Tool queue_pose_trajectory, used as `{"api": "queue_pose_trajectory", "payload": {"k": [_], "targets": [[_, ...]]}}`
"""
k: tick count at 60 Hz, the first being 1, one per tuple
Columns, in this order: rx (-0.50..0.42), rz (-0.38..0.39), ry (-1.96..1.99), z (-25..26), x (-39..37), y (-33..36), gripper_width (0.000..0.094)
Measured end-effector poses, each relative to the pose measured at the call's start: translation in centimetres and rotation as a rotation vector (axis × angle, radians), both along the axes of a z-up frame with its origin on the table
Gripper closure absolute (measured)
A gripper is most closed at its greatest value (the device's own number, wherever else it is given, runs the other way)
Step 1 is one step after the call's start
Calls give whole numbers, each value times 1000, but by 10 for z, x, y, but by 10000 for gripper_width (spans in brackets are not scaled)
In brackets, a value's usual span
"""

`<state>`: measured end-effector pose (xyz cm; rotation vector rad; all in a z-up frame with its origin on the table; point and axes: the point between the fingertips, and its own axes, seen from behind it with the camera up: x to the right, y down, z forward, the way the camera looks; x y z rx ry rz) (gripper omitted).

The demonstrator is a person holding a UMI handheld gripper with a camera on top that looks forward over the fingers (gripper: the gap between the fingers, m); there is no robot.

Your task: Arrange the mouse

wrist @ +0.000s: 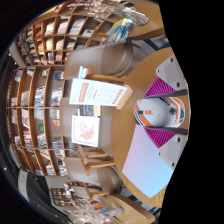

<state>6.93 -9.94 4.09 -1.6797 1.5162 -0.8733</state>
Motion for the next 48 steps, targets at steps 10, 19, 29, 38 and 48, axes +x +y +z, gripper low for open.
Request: {"api": "queue_pose_trajectory", "payload": {"k": [10,19,29,38,48], "targets": [[32,17,-44,49,6,62,499],[68,12,-40,44,17,126,500],[75,21,33,-2,19,176,500],[30,24,64,-39,16,185,491],[13,2,66,-50,15,181,451]]}}
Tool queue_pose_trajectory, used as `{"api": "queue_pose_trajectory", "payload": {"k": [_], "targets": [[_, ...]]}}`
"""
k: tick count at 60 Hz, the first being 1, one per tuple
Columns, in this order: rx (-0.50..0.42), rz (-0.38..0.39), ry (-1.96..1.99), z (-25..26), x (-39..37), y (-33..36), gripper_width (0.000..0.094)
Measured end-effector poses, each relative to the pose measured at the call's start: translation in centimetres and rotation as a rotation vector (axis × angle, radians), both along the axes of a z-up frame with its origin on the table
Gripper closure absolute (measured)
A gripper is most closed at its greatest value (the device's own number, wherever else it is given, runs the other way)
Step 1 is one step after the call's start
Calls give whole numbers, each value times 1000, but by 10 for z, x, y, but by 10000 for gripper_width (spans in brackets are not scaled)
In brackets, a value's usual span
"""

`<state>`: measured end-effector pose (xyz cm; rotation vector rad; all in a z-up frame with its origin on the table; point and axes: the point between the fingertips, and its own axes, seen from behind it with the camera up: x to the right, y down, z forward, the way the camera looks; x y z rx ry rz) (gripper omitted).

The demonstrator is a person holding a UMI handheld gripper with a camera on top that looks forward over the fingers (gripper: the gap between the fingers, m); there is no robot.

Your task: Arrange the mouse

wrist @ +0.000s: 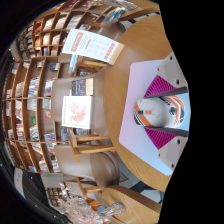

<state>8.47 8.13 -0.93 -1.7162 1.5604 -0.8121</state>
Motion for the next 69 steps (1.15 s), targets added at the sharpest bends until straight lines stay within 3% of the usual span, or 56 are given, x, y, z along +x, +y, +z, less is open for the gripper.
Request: {"api": "queue_pose_trajectory", "payload": {"k": [5,10,11,13,34,53,69], "targets": [[-17,9,14,1,-4,1,379],[-8,-4,10,16,-13,-2,82],[-4,-2,6,21,-16,-2,67],[-1,-2,1,31,-23,-2,104],[8,-2,-96,153,-207,-28,80],[-17,-46,-127,166,-333,-74,80],[-50,-78,-139,156,-364,-97,78]]}}
